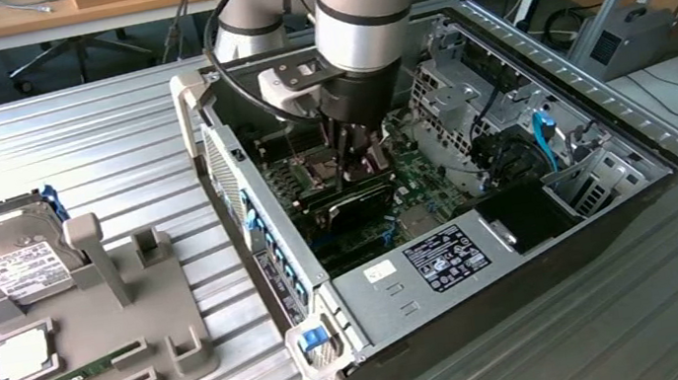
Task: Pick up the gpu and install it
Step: 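Press down on the gpu until it lock into place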
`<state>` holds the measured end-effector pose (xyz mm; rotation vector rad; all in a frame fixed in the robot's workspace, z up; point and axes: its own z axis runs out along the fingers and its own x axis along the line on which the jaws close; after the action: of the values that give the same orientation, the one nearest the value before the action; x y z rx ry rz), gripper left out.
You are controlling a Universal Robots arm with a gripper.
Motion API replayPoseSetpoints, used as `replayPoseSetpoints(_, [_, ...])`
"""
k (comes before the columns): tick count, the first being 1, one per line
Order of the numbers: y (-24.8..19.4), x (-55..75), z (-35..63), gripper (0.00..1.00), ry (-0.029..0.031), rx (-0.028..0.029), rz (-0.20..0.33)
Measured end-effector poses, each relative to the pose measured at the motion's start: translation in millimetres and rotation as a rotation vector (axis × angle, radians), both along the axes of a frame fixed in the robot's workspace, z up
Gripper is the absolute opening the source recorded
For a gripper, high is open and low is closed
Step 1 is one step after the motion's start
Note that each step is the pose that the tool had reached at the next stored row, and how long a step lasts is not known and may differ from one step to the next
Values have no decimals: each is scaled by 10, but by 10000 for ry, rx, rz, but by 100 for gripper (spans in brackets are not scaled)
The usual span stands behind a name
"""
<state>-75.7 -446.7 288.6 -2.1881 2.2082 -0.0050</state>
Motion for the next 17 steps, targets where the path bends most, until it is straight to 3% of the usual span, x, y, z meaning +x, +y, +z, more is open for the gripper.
replayPoseSetpoints(11, [12,-106,-9,11,-2,2,-1])
replayPoseSetpoints(17, [12,-107,-74,11,-1,-5,-13])
